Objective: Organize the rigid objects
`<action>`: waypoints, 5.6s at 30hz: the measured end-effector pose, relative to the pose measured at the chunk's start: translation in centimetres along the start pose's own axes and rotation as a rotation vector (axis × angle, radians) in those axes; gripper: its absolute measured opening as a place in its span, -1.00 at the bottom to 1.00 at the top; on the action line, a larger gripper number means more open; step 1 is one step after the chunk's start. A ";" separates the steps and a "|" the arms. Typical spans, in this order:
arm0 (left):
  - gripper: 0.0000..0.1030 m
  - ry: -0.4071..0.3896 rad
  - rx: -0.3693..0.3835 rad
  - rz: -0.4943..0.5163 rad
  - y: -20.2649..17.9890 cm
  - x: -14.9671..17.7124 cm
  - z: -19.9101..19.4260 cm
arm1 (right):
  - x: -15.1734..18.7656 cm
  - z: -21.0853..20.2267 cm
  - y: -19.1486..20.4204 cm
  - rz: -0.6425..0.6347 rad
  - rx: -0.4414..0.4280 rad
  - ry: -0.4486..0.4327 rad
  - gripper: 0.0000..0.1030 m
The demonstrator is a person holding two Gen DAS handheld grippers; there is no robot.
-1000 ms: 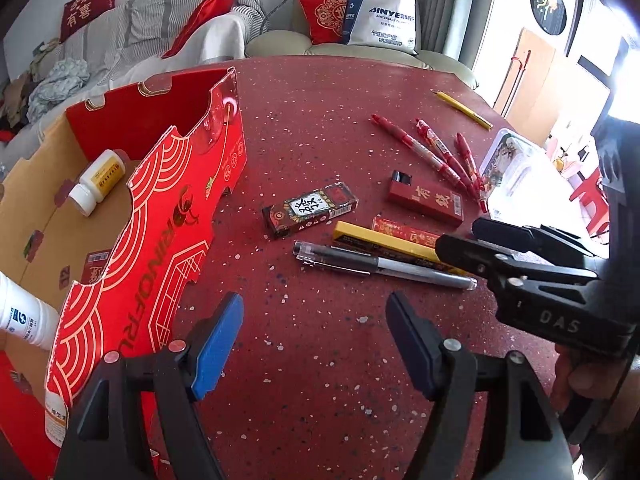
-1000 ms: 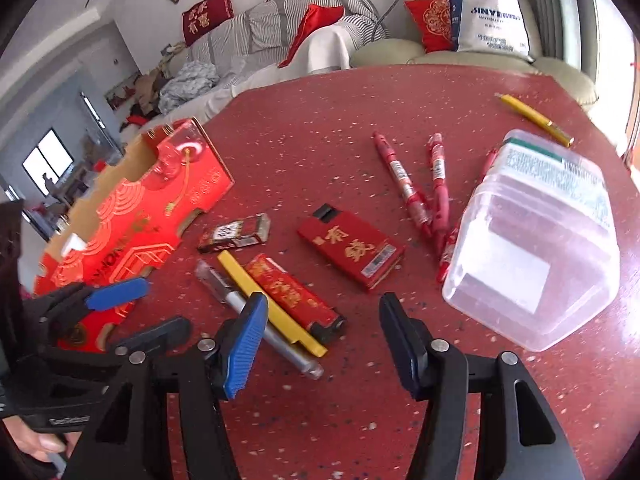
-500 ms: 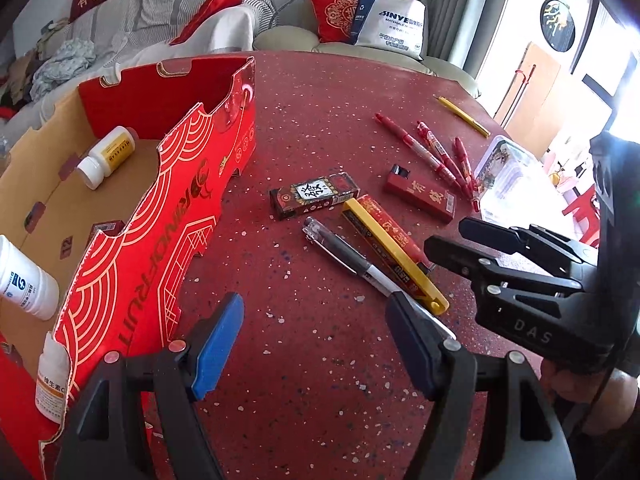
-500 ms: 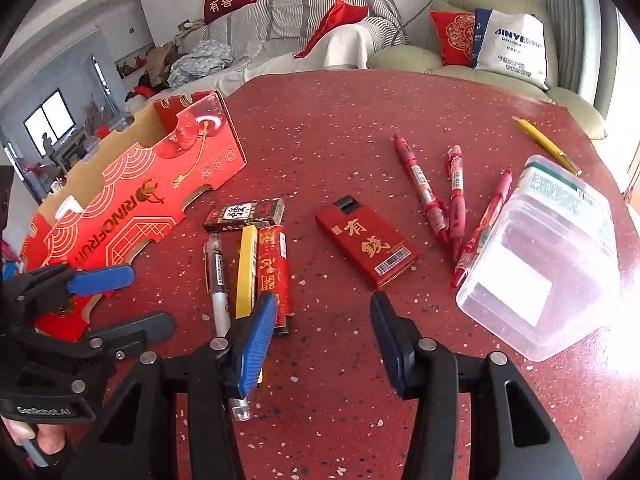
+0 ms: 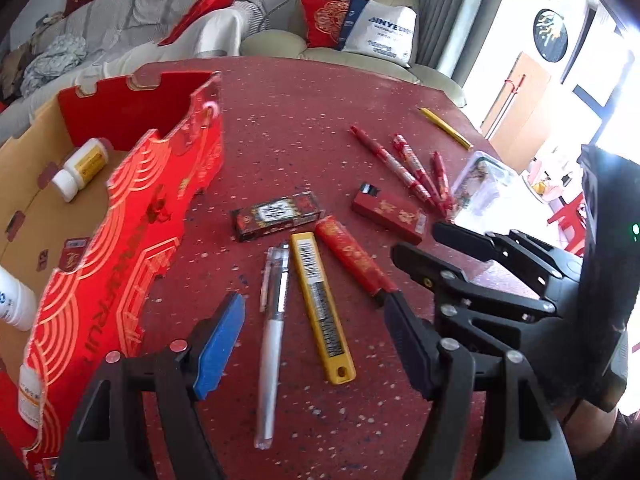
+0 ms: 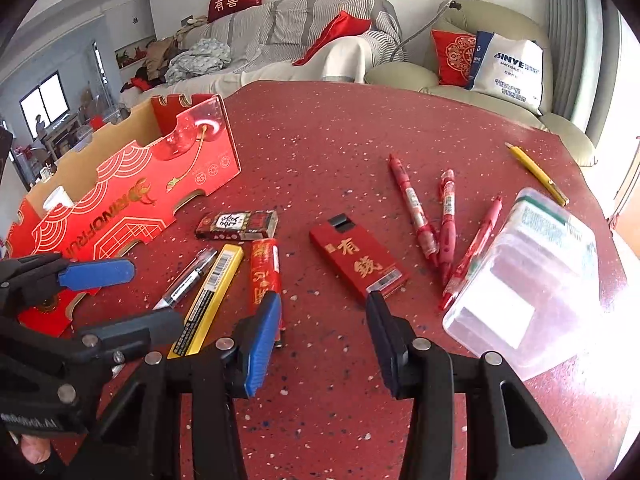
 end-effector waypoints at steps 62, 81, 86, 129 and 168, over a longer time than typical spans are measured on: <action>-0.70 0.010 -0.173 0.082 -2.2 3.6 1.7 | 4.7 -0.5 2.3 0.022 0.070 0.124 -0.24; -0.70 0.019 -0.180 0.047 -0.8 9.2 -1.5 | 9.8 -3.5 6.9 0.108 0.109 0.110 -0.25; -0.70 0.010 -0.181 0.039 -0.7 10.3 -2.0 | 10.8 -4.1 7.4 0.120 0.123 0.083 -0.25; -0.70 -0.111 -0.210 0.094 -1.2 11.0 -4.5 | 11.2 -7.0 8.5 0.183 0.075 -0.036 -0.28; -0.69 -0.049 -0.177 0.025 1.3 11.0 -3.5 | 8.1 -1.8 9.7 -0.121 -0.013 0.160 -0.28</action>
Point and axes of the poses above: each gripper's, at about its wrist camera, not at the fingertips, and z roughly the way its jaws point, y to its left, x to its underside, the point moved 3 cm from there along z, roughly the way its jaws point, and after that the axes turned 8 degrees about y, right-handed, at the moved point
